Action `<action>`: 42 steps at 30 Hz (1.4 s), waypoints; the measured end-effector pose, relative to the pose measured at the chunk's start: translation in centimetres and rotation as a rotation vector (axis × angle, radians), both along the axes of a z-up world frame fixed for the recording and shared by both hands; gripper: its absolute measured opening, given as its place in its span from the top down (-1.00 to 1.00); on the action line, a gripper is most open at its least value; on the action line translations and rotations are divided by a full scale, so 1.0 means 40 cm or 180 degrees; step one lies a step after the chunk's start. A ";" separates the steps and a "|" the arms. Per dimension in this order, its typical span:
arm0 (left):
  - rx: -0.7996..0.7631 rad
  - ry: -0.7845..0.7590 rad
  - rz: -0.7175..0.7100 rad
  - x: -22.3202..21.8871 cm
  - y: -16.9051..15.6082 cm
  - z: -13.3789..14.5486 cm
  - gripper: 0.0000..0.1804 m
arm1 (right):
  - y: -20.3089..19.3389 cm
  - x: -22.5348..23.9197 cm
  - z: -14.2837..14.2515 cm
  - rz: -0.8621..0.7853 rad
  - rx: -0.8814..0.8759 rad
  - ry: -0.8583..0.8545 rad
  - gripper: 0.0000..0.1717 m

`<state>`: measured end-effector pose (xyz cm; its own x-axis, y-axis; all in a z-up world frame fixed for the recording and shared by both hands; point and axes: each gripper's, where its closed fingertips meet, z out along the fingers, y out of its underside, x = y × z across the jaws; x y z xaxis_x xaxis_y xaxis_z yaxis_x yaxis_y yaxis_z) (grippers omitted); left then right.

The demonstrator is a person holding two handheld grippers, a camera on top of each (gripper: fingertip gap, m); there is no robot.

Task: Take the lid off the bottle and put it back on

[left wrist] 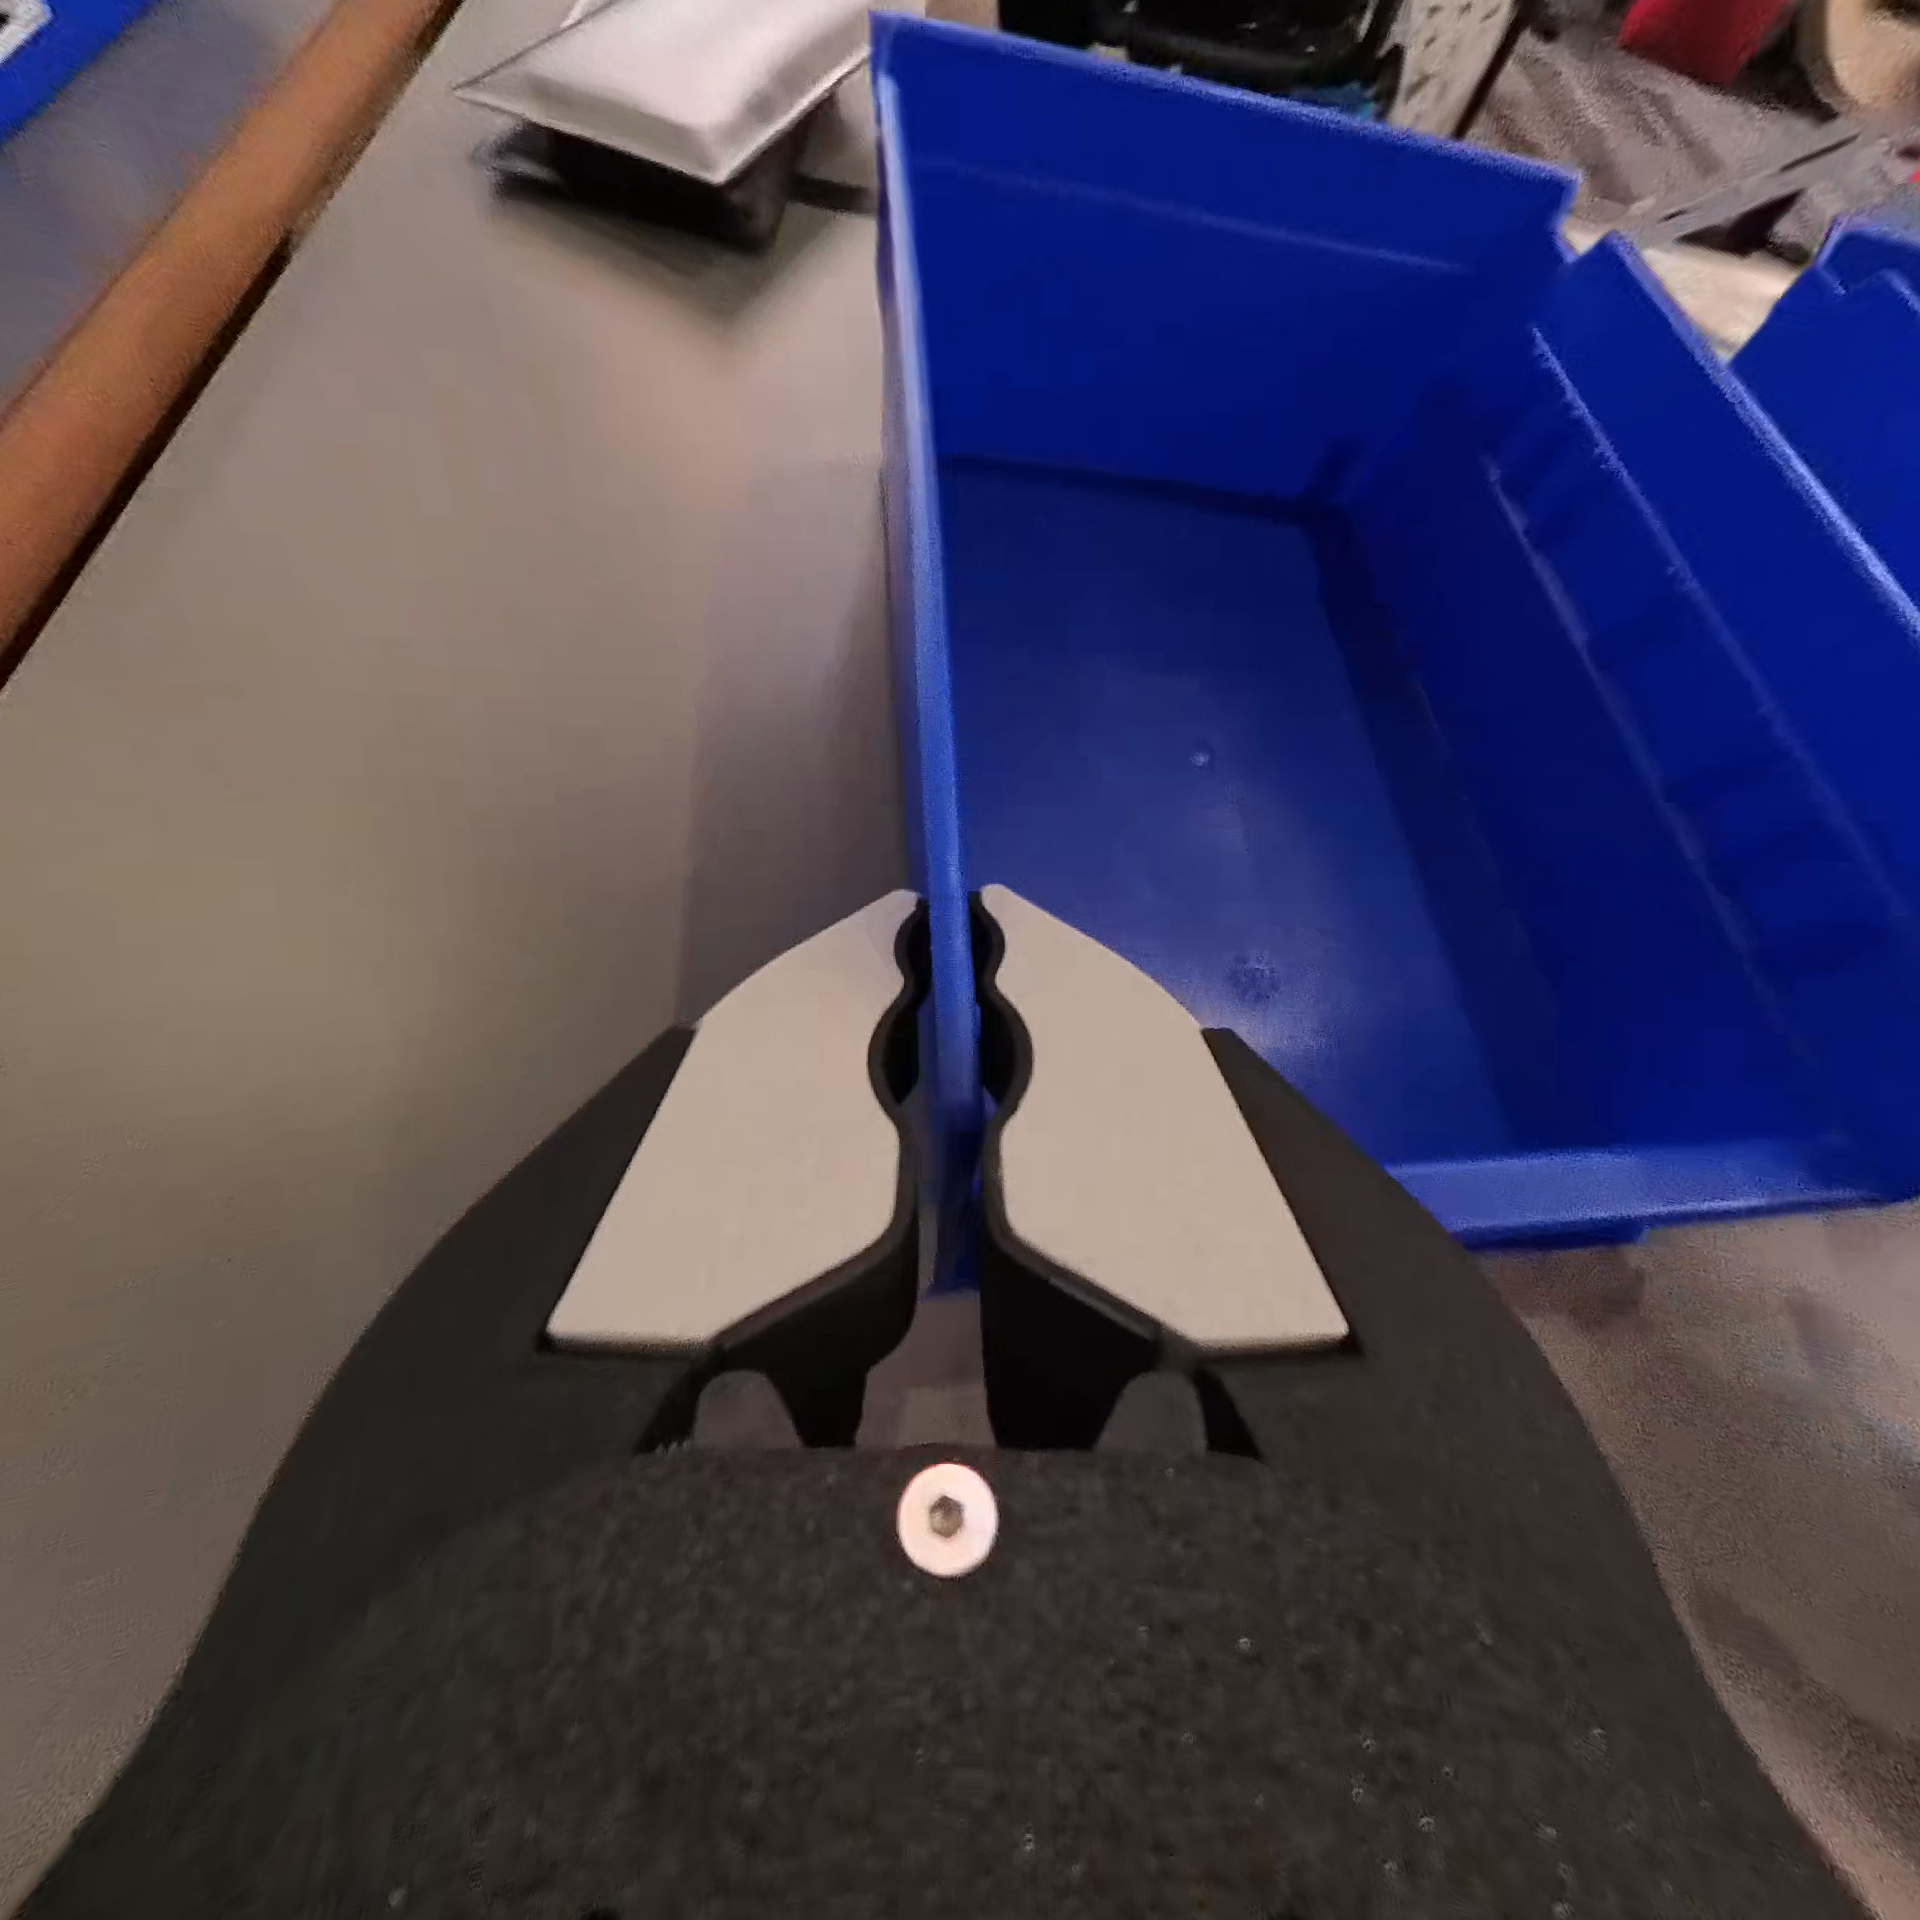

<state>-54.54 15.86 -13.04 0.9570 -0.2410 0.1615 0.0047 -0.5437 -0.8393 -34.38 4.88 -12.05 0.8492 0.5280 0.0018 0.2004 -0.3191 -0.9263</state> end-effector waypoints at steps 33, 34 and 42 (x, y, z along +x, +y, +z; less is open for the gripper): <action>0.0720 0.0045 -0.1082 1.333 -0.237 0.325 0.94 | -0.113 1.234 0.384 -0.2571 0.0321 -0.0344 0.94; 0.0634 0.0078 -0.1143 1.404 -0.248 0.286 0.94 | -0.131 1.307 0.348 -0.2642 0.0226 -0.0329 0.94; 0.0175 0.0342 -0.1167 1.629 -0.292 0.028 0.92 | -0.162 1.565 0.026 -0.2392 -0.0364 -0.0097 0.94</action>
<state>10.63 4.18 -11.93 0.8165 -0.5758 0.0424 -0.2711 -0.4472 -0.8524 28.23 -1.61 -11.01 0.9809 -0.1940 0.0109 -0.0839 -0.4735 -0.8768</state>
